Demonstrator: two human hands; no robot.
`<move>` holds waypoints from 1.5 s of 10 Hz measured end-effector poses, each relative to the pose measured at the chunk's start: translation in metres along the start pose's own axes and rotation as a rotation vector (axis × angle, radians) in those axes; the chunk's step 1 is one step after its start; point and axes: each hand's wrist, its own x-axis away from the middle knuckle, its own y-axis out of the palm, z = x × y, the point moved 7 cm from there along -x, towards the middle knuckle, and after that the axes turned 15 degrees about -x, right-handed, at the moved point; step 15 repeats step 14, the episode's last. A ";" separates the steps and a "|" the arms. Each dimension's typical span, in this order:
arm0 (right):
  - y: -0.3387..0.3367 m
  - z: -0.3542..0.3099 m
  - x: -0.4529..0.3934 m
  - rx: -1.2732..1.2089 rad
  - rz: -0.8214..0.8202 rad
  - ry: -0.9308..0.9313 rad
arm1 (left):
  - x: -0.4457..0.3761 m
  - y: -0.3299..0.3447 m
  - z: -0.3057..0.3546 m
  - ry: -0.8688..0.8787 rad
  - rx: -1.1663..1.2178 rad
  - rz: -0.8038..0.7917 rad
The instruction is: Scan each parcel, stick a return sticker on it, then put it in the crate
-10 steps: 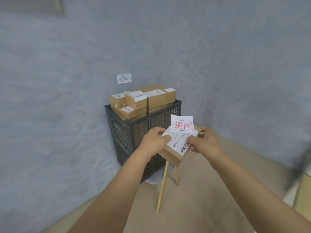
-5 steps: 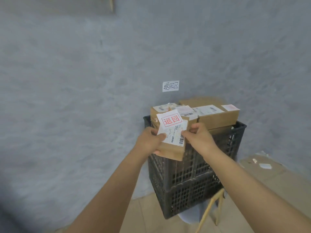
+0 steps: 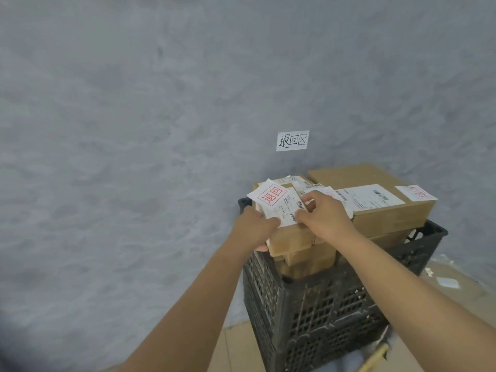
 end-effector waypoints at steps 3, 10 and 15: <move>0.012 0.014 -0.027 0.187 -0.054 -0.037 | -0.037 0.018 0.003 0.006 -0.151 -0.010; -0.010 0.040 0.062 0.152 -0.141 -0.160 | 0.052 0.025 0.012 0.330 -0.587 0.158; -0.087 0.017 0.199 0.481 0.013 -0.175 | 0.181 0.068 0.066 0.731 -1.050 0.280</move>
